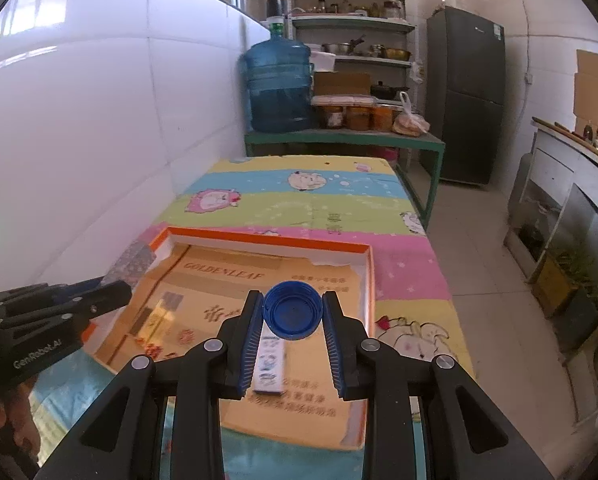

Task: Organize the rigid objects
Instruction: 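Carry the clear tube with left gripper while right gripper carries the blue cap toward the lid, then lower the clear tube with left gripper while right gripper lowers the blue cap into the lid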

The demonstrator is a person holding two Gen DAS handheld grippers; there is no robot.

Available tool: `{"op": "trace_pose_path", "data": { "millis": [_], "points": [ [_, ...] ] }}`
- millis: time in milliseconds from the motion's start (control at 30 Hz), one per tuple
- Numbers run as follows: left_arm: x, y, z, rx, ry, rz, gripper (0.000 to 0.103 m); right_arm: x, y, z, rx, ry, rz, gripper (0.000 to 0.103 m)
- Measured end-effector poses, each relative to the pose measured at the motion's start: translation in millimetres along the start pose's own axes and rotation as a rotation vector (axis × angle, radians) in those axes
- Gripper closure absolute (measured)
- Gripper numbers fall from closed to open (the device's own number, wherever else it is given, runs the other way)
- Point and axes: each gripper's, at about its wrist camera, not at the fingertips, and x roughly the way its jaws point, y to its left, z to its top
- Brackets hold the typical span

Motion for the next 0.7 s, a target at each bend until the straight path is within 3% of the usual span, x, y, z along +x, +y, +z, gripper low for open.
{"op": "trace_pose_path", "data": {
  "millis": [433,700],
  "points": [
    [44,-3,21,0.003,0.04,-0.003,0.083,51,-21,15,-0.016,0.052,-0.012,0.072],
    [68,-1,25,0.0,0.076,0.025,0.083,86,-26,21,0.001,0.104,0.032,0.072]
  ]
}}
